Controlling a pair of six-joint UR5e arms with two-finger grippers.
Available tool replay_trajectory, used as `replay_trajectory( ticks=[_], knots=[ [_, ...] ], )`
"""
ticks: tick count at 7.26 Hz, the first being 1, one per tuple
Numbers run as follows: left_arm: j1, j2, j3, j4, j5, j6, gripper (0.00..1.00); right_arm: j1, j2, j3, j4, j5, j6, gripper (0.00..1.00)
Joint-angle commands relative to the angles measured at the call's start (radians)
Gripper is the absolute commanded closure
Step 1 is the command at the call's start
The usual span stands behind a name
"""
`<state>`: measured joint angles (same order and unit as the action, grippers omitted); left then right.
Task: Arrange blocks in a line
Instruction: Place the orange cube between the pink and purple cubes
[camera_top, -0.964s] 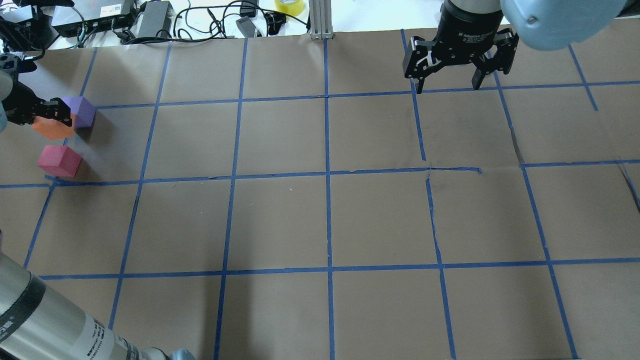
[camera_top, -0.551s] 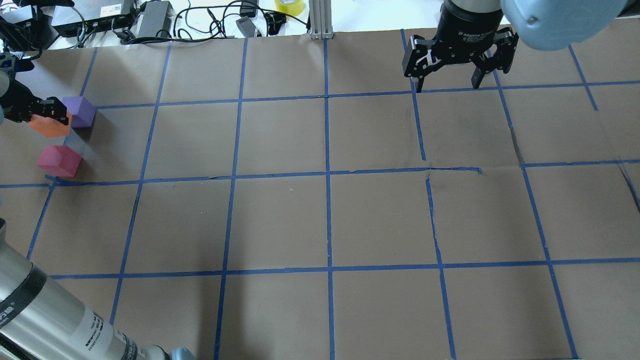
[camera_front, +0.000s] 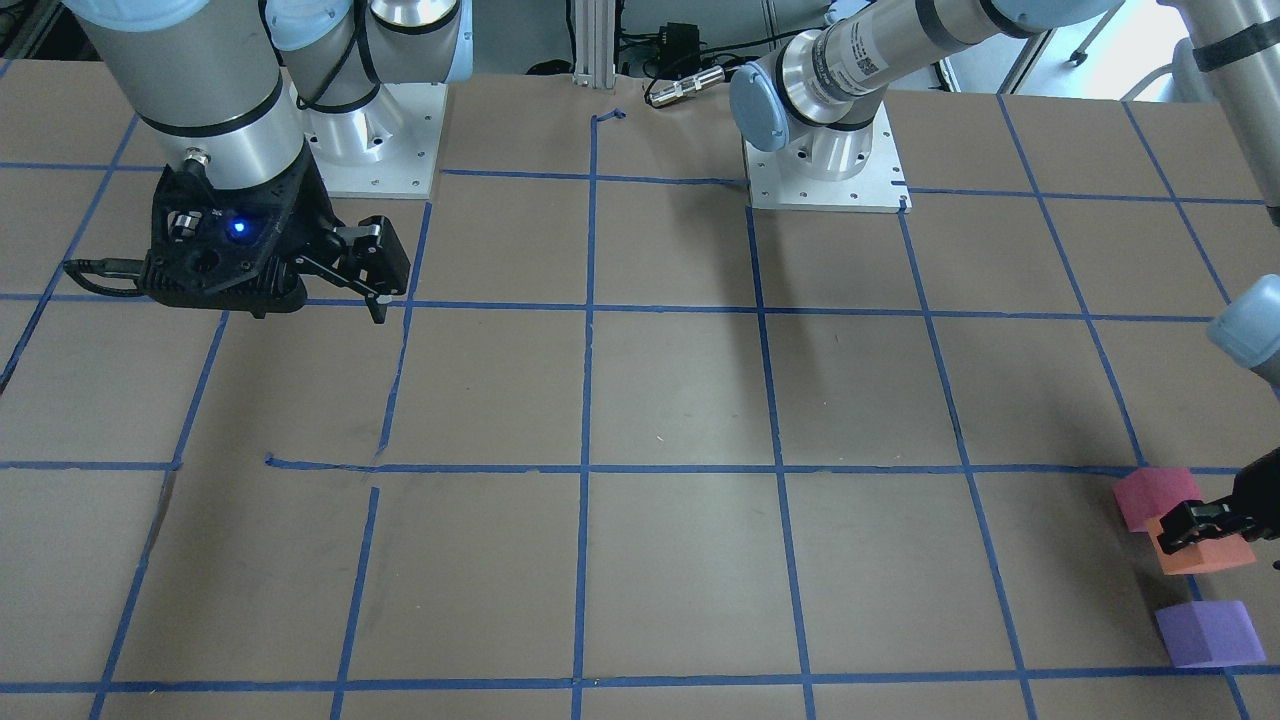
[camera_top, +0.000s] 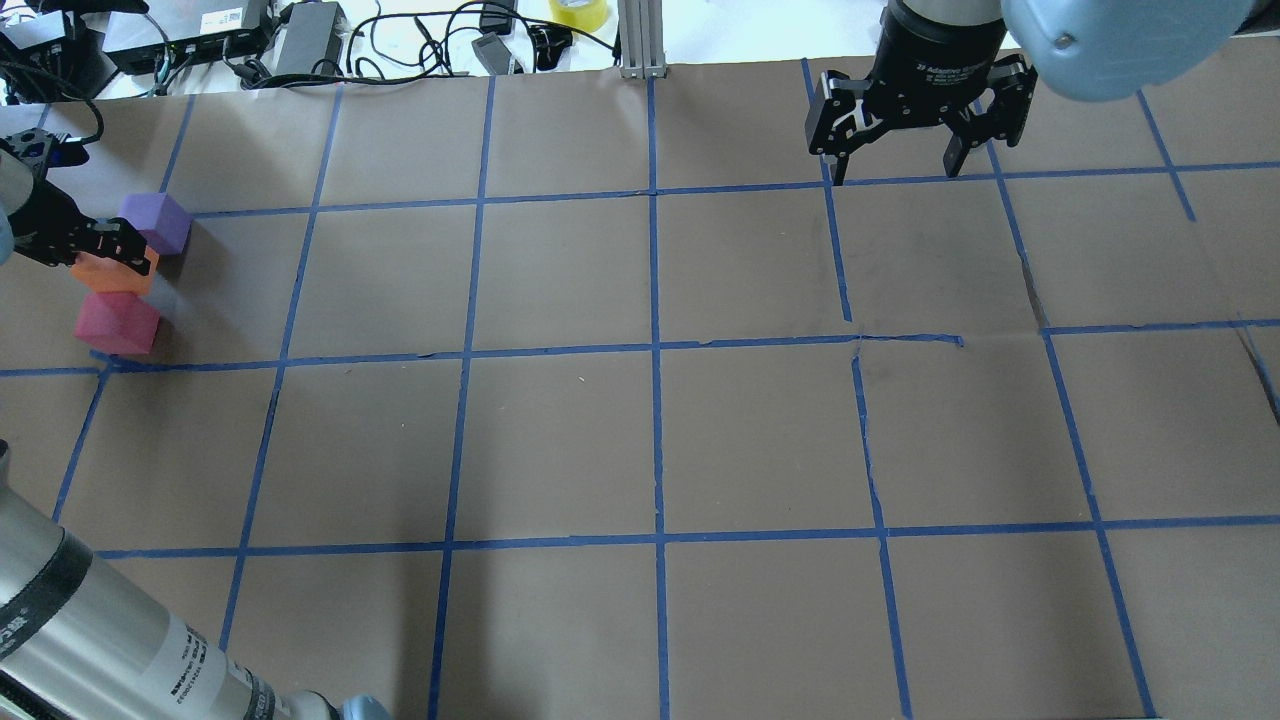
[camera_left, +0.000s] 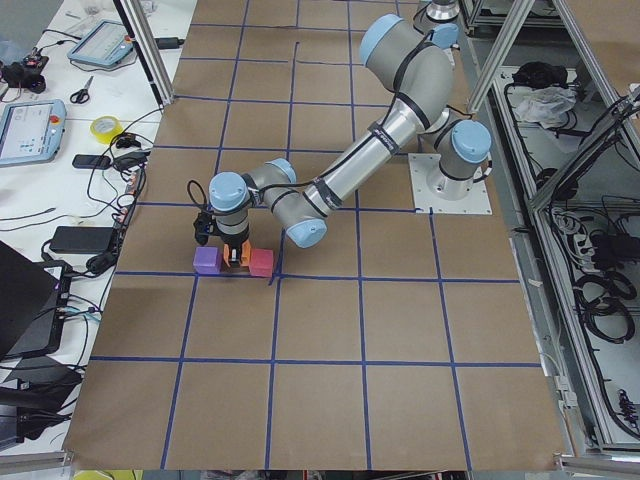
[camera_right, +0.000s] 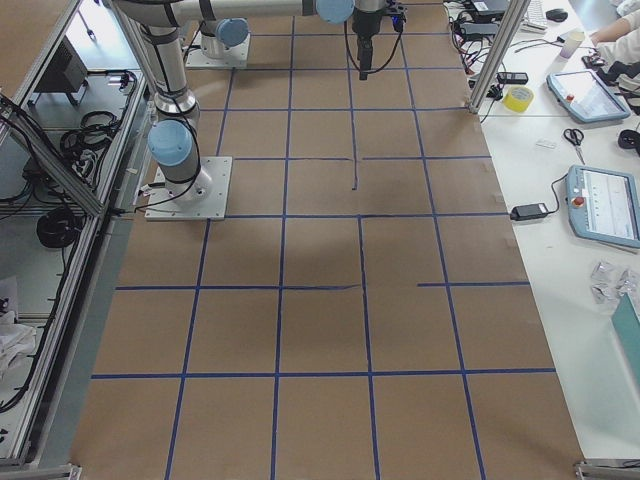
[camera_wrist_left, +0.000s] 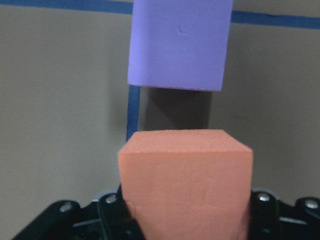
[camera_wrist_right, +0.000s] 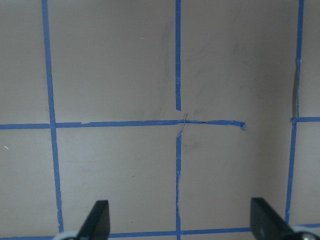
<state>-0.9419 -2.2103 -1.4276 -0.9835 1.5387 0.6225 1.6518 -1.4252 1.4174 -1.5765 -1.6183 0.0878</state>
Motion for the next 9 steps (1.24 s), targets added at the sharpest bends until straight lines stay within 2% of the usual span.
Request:
replay_trajectory(
  ticks=[1, 9],
  knots=[
    [0.0, -0.021, 0.022, 0.002, 0.012, 0.06, 1.0, 0.0, 0.0, 0.0, 0.0, 0.0, 0.001, 0.0],
    [0.0, -0.089, 0.021, 0.101, -0.031, 0.063, 1.0, 0.0, 0.0, 0.0, 0.001, 0.0, 0.001, 0.0]
  ],
)
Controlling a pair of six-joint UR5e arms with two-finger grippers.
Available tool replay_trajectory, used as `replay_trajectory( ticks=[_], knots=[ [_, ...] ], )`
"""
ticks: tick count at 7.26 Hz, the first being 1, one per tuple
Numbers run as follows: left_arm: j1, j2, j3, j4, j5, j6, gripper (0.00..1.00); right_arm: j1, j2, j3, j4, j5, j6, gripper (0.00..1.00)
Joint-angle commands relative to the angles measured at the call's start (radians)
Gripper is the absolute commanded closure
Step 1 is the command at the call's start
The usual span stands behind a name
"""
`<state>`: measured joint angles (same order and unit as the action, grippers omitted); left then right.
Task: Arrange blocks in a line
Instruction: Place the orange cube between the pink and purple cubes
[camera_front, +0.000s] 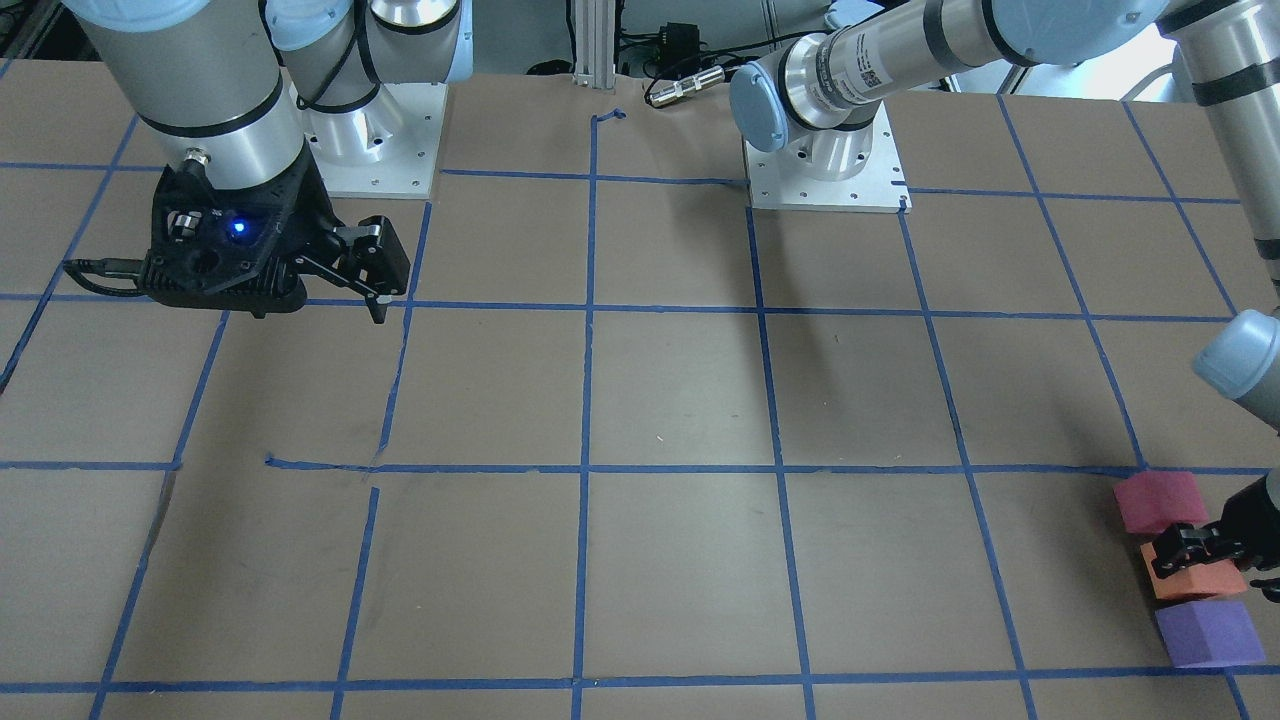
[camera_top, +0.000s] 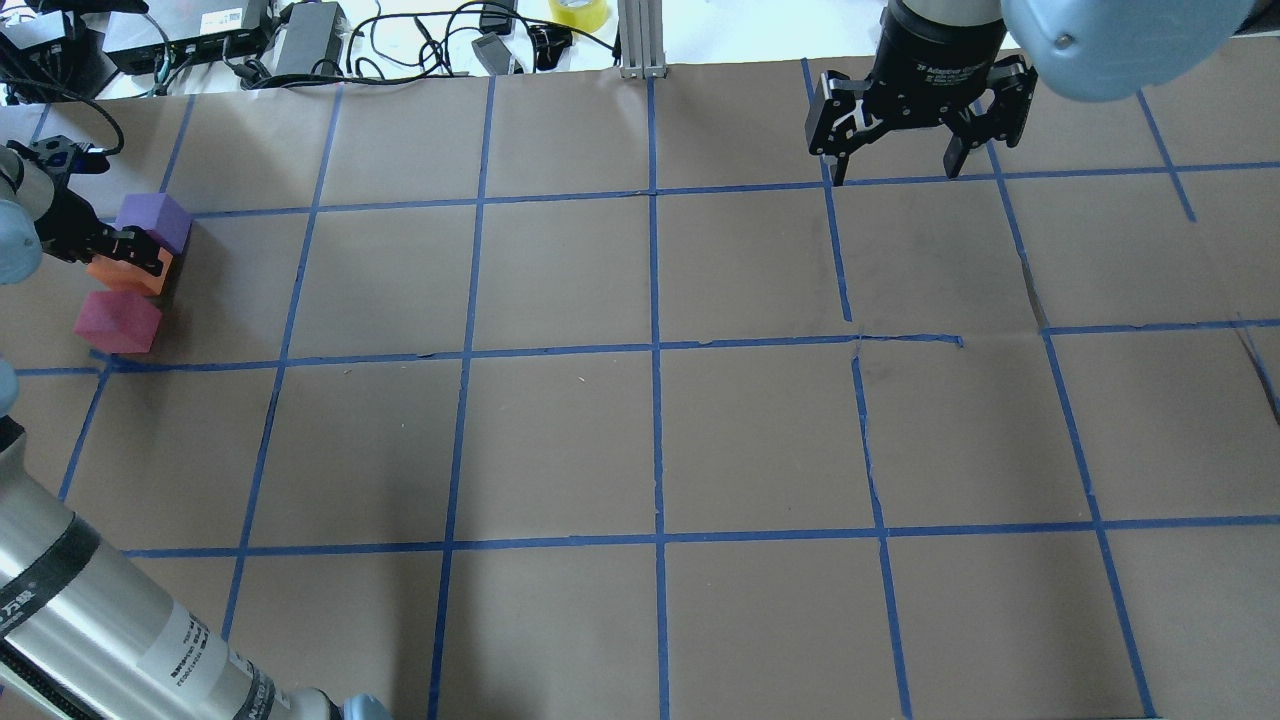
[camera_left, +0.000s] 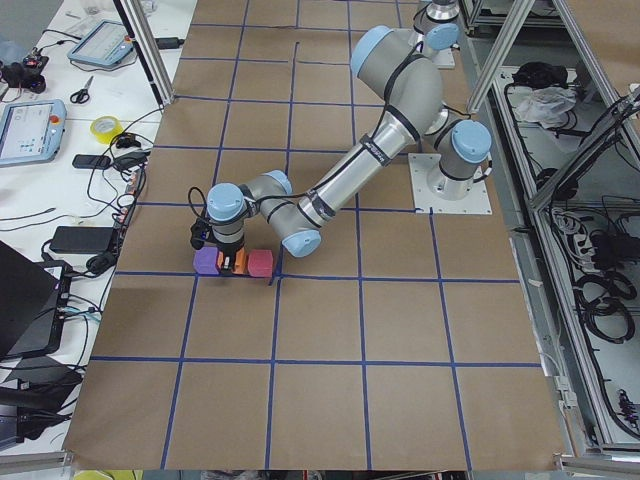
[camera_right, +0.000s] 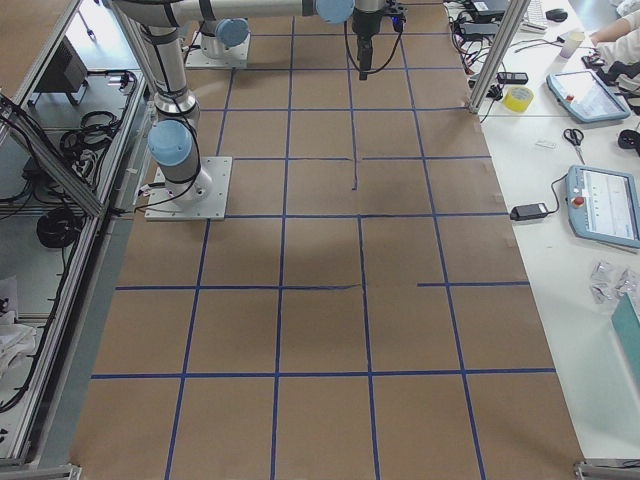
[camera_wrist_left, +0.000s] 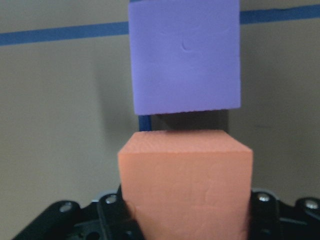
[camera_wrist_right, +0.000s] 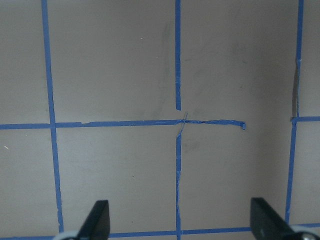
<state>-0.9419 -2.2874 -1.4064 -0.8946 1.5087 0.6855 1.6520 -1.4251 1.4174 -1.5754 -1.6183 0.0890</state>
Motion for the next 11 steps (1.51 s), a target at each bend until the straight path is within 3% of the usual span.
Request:
replay_trajectory(
  ticks=[1, 3, 4, 5, 9, 11],
  knots=[
    [-0.001, -0.014, 0.001, 0.013, 0.002, -0.003, 1.0, 0.0, 0.0, 0.0, 0.0, 0.0, 0.0, 0.0],
    [-0.002, -0.017, -0.005, 0.013, -0.001, -0.008, 1.0, 0.0, 0.0, 0.0, 0.0, 0.0, 0.002, 0.0],
    [-0.002, -0.017, -0.009, 0.013, -0.001, -0.003, 0.84, 0.0, 0.0, 0.0, -0.001, 0.0, 0.002, 0.0],
    [-0.002, -0.015, -0.009, 0.013, 0.007, 0.006, 0.01, 0.0, 0.0, 0.0, -0.001, 0.0, 0.0, 0.0],
    [-0.006, 0.078, -0.002, -0.004, 0.008, 0.0, 0.0, 0.0, 0.0, 0.0, 0.0, 0.002, -0.002, 0.0],
    [-0.012, 0.242, 0.0, -0.192, 0.013, -0.001, 0.0, 0.0, 0.0, 0.0, 0.0, 0.002, -0.002, 0.0]
  ],
)
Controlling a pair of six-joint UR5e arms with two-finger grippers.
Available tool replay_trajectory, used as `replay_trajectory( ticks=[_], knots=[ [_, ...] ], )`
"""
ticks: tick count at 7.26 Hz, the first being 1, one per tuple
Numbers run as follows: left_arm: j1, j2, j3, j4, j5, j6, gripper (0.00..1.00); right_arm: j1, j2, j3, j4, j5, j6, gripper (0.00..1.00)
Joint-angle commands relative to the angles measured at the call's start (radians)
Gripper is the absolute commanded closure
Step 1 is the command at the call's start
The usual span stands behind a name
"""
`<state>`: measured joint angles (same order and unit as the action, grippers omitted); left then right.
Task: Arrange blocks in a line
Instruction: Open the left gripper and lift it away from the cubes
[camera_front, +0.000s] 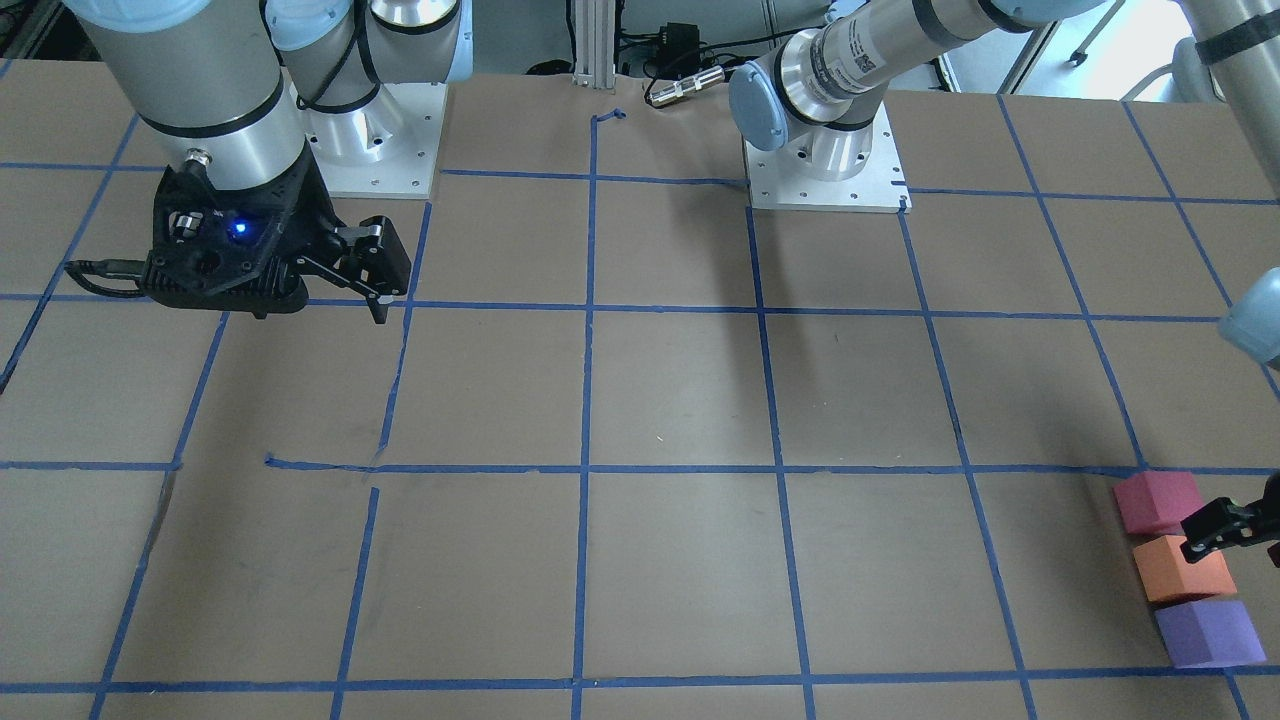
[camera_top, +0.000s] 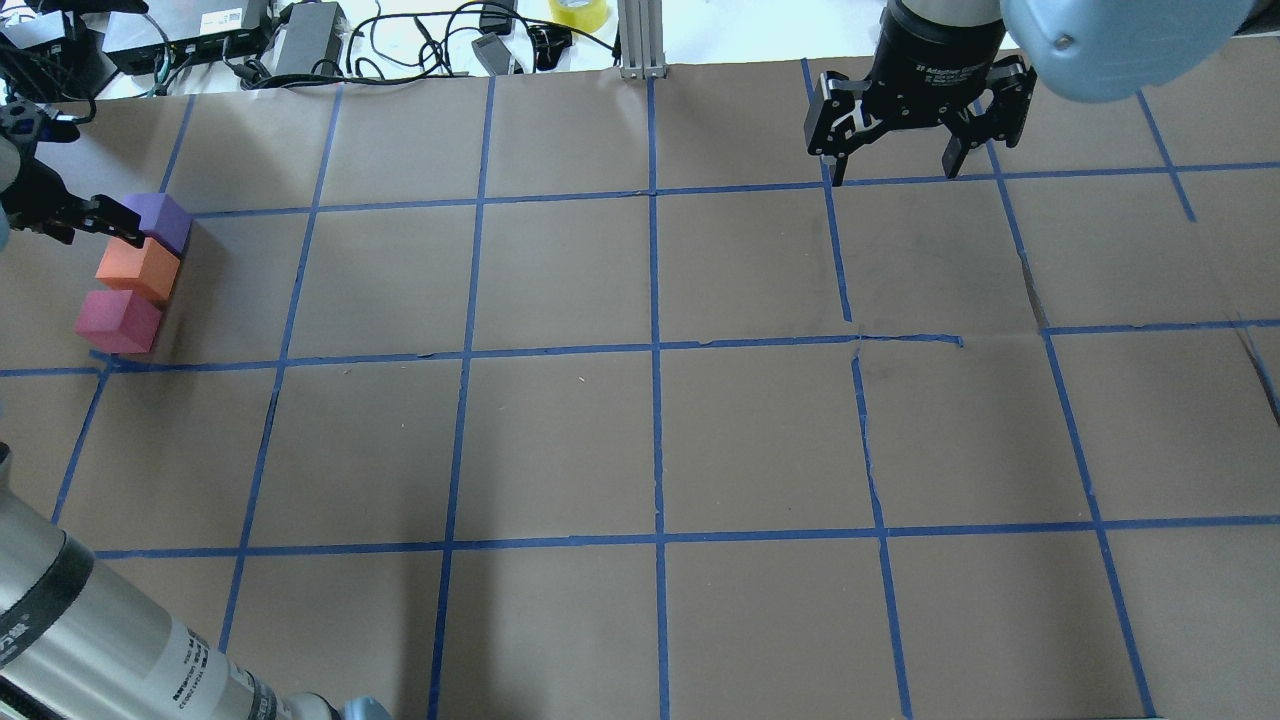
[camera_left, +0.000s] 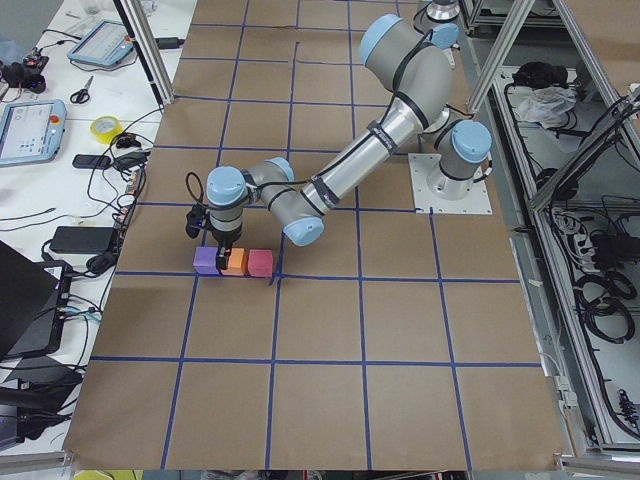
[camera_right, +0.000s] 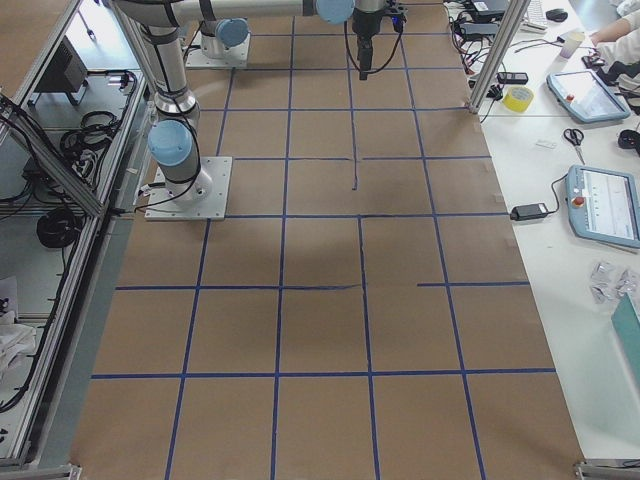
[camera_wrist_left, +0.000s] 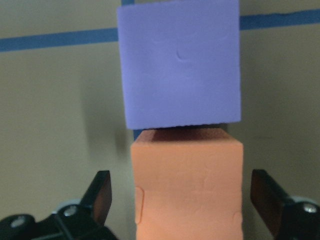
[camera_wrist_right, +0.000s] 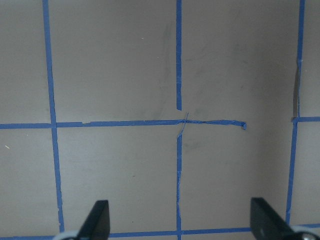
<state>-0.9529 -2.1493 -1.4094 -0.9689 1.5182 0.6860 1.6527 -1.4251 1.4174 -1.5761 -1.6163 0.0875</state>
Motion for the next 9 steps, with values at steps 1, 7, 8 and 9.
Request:
replay_trajectory(
  ticks=[1, 7, 8, 9],
  knots=[
    [0.0, 0.208, -0.017, -0.234, 0.005, -0.006, 0.0, -0.001, 0.0, 0.0, 0.001, -0.002, 0.0, 0.0],
    [-0.529, 0.546, -0.072, -0.457, 0.031, -0.79, 0.0, -0.034, -0.006, -0.002, 0.013, -0.062, -0.063, 0.0],
    [-0.644, 0.536, -0.086, -0.429, 0.042, -0.881, 0.0, -0.037, -0.009, -0.002, 0.018, -0.047, -0.063, 0.0],
    [-0.729, 0.529, -0.1, -0.427, 0.133, -0.919, 0.0, -0.039, -0.024, -0.002, 0.016, -0.016, -0.067, 0.0]
  ],
)
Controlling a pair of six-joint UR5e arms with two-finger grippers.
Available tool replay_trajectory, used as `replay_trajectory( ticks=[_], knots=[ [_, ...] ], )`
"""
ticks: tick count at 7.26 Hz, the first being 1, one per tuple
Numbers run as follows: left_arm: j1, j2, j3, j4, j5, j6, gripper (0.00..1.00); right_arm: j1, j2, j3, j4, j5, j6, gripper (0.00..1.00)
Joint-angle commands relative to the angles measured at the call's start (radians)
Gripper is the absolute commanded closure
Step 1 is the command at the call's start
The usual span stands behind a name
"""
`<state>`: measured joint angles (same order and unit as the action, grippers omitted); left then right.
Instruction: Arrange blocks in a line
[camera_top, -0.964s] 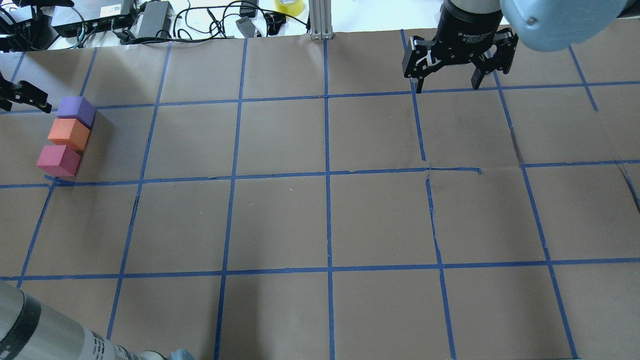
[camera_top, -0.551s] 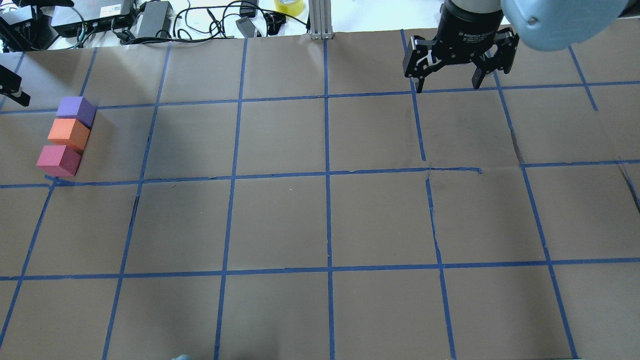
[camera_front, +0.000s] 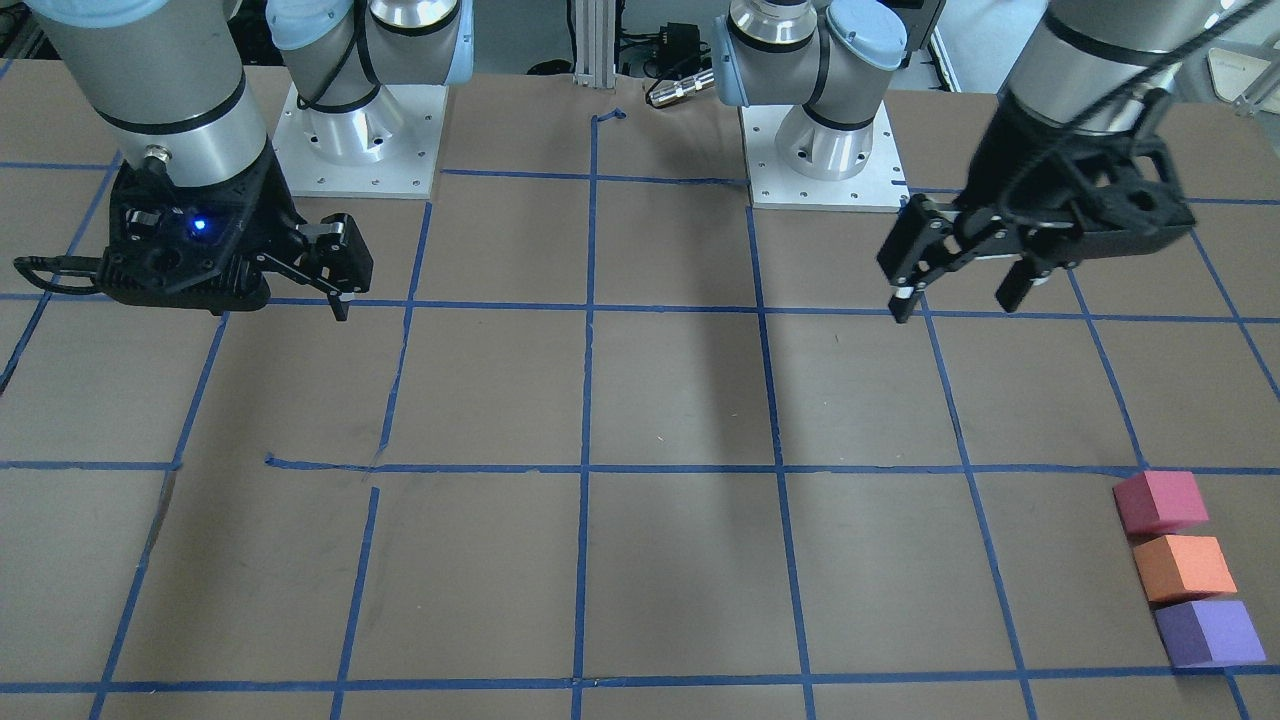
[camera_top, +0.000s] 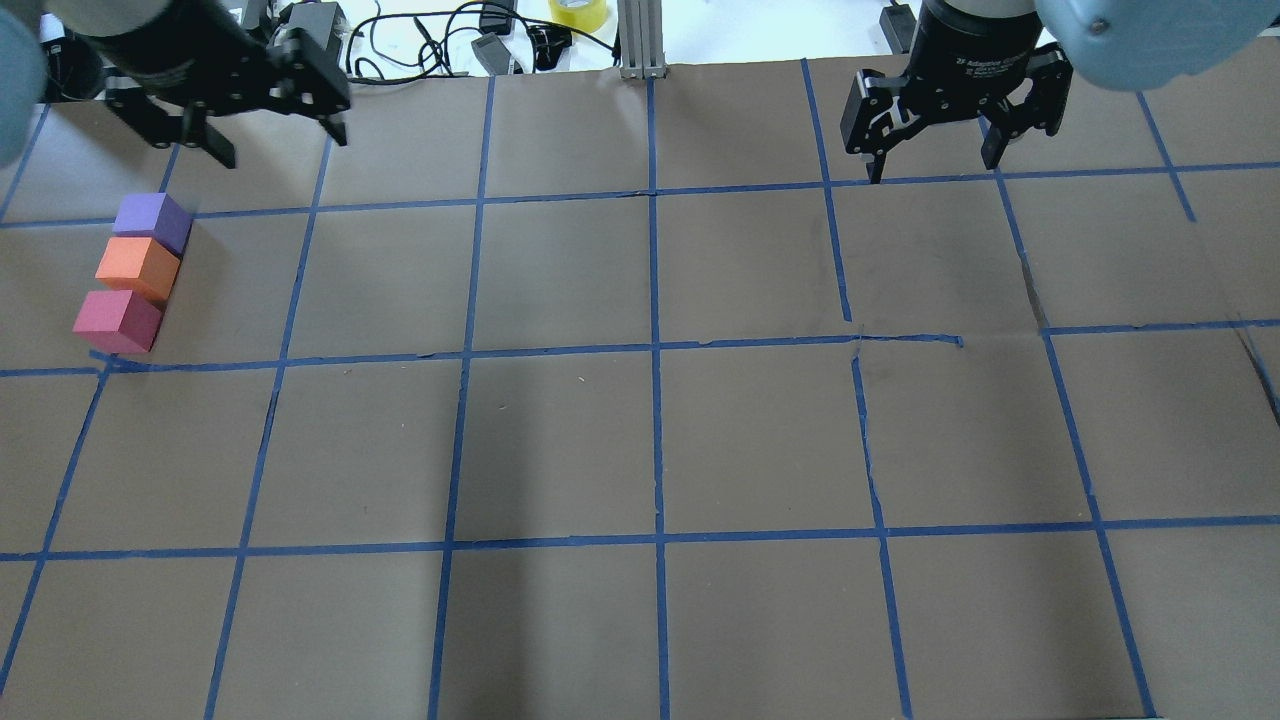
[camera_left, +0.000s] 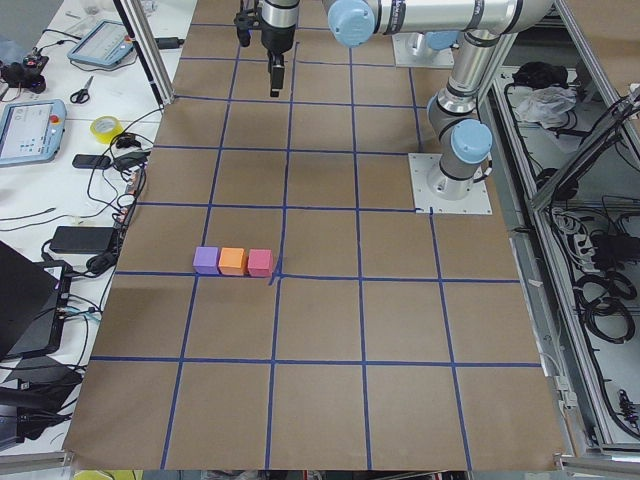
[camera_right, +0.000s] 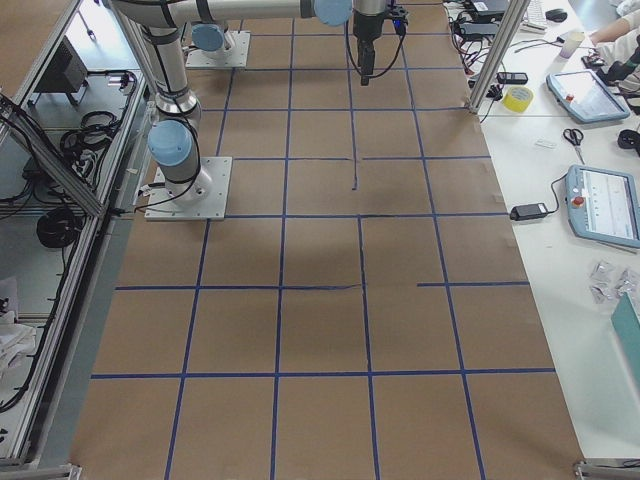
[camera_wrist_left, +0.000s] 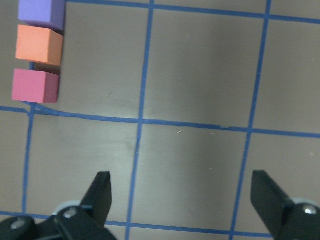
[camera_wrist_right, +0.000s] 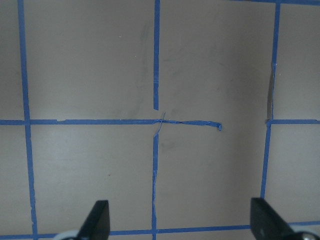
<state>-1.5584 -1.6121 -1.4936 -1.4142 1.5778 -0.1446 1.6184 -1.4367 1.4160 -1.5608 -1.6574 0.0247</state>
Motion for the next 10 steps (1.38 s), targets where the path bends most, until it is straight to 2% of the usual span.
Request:
replay_trajectory(
  ticks=[1, 4, 6, 8, 10],
  knots=[
    [-0.138, 0.001, -0.016, 0.014, 0.088, -0.073, 0.0, -0.006, -0.014, 0.0, -0.005, 0.081, 0.0, 0.0],
    [-0.132, -0.006, -0.014, 0.006, 0.024, -0.061, 0.0, 0.003, -0.034, 0.0, -0.004, 0.085, 0.0, 0.0],
    [-0.127, -0.009, -0.001, 0.001, 0.027, -0.002, 0.0, -0.003, -0.034, 0.001, -0.01, 0.084, -0.008, 0.0],
    [-0.127, 0.0, 0.013, -0.076, 0.027, -0.001, 0.0, -0.003, -0.034, 0.001, -0.011, 0.083, -0.009, 0.0],
    [-0.131, 0.007, 0.001, -0.077, 0.028, -0.003, 0.0, -0.003, -0.034, 0.001, -0.013, 0.071, -0.012, 0.0]
  ],
)
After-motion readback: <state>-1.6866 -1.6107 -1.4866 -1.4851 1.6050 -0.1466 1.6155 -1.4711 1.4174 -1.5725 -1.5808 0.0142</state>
